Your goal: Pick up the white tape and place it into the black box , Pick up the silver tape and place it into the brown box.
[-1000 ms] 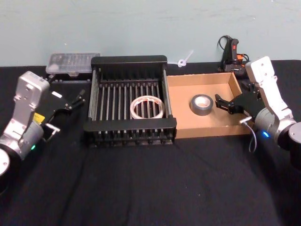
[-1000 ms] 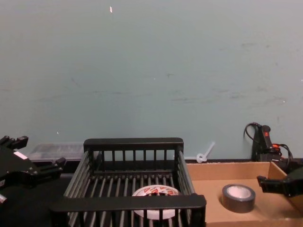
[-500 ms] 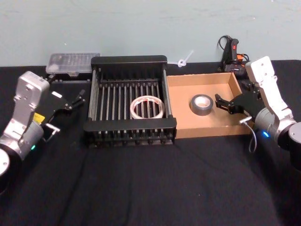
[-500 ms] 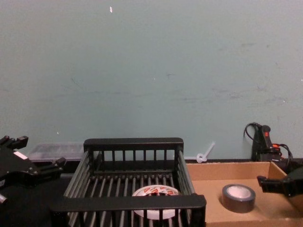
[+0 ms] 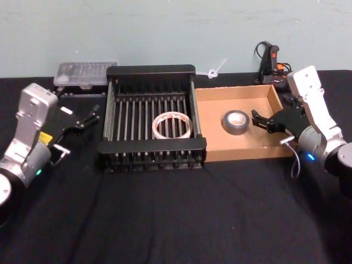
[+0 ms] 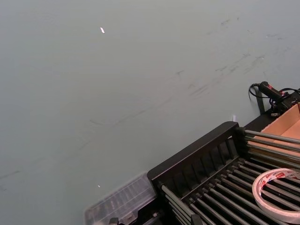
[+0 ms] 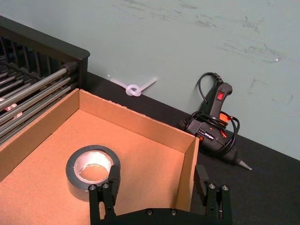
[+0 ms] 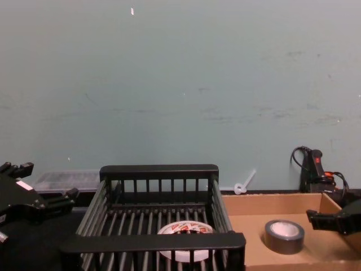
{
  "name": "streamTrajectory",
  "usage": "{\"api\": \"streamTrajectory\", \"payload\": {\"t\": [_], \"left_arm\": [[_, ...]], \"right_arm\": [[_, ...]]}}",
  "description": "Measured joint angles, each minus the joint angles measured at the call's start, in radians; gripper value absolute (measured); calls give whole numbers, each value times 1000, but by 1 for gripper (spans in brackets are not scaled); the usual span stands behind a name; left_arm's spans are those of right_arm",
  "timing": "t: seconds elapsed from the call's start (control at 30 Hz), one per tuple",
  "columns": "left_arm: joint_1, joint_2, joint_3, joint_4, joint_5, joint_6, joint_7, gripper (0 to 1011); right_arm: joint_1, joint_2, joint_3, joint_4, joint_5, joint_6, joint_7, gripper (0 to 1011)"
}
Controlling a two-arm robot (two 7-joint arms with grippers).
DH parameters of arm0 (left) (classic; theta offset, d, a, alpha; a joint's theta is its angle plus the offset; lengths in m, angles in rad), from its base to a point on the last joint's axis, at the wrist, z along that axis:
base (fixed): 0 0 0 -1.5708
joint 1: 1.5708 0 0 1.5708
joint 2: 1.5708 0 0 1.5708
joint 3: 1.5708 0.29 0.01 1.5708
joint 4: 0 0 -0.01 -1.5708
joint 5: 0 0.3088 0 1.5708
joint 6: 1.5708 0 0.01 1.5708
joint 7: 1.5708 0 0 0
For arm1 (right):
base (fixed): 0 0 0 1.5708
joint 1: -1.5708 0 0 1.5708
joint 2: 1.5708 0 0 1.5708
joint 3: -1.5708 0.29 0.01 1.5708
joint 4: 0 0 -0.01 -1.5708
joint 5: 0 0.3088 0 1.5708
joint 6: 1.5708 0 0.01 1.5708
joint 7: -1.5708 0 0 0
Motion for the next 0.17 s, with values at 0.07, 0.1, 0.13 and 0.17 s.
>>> {"api": "streamTrajectory", "payload": {"t": [0.07,0.1,0.13,0.17], "left_arm": [[0,0,0,0,0,0,0,1001],[0,0,0,0,0,0,0,1001],[0,0,0,0,0,0,0,1001],[0,0,0,0,0,0,0,1001]], "right_arm": [[0,0,0,0,0,0,0,1002],[0,0,0,0,0,0,0,1002],[0,0,0,0,0,0,0,1002],[0,0,0,0,0,0,0,1002]]}}
